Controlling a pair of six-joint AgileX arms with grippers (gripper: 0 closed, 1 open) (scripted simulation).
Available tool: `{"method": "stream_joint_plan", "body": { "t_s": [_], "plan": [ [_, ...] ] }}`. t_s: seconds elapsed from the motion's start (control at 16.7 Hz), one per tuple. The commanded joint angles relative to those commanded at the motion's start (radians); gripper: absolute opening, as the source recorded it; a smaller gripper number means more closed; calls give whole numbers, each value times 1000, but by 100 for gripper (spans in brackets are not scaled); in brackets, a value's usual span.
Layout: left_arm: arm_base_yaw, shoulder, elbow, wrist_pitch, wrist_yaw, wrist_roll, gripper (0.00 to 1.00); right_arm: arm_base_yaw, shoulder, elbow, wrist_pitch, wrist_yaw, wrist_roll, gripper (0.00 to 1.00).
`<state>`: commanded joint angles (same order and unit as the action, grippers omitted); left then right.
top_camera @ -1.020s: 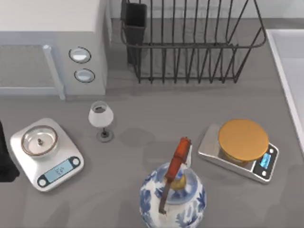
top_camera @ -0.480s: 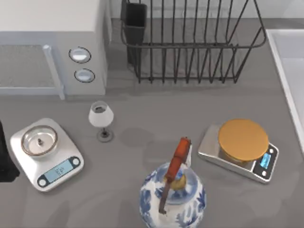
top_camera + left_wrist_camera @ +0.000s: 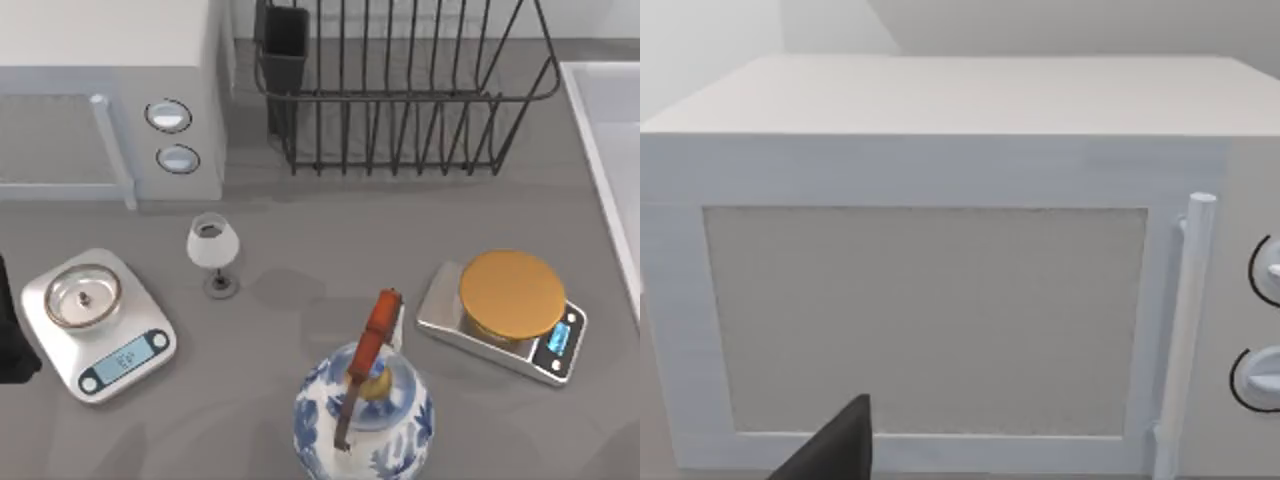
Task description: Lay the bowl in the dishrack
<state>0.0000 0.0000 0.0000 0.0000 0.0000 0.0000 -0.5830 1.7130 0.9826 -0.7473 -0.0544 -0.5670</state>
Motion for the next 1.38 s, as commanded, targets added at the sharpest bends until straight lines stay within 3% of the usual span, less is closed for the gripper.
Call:
{"method": "stream_joint_plan", "body": {
  "t_s": [0.36, 1.14, 1.38],
  "plan": [
    [0, 0, 0, 0, 0, 0, 100, 2, 21, -28, 41, 0, 2, 100],
    [0, 0, 0, 0, 0, 0, 100, 2, 21, -28, 41, 0, 2, 2],
    [0, 0, 0, 0, 0, 0, 100, 2, 21, -28, 41, 0, 2, 0]
  ]
}}
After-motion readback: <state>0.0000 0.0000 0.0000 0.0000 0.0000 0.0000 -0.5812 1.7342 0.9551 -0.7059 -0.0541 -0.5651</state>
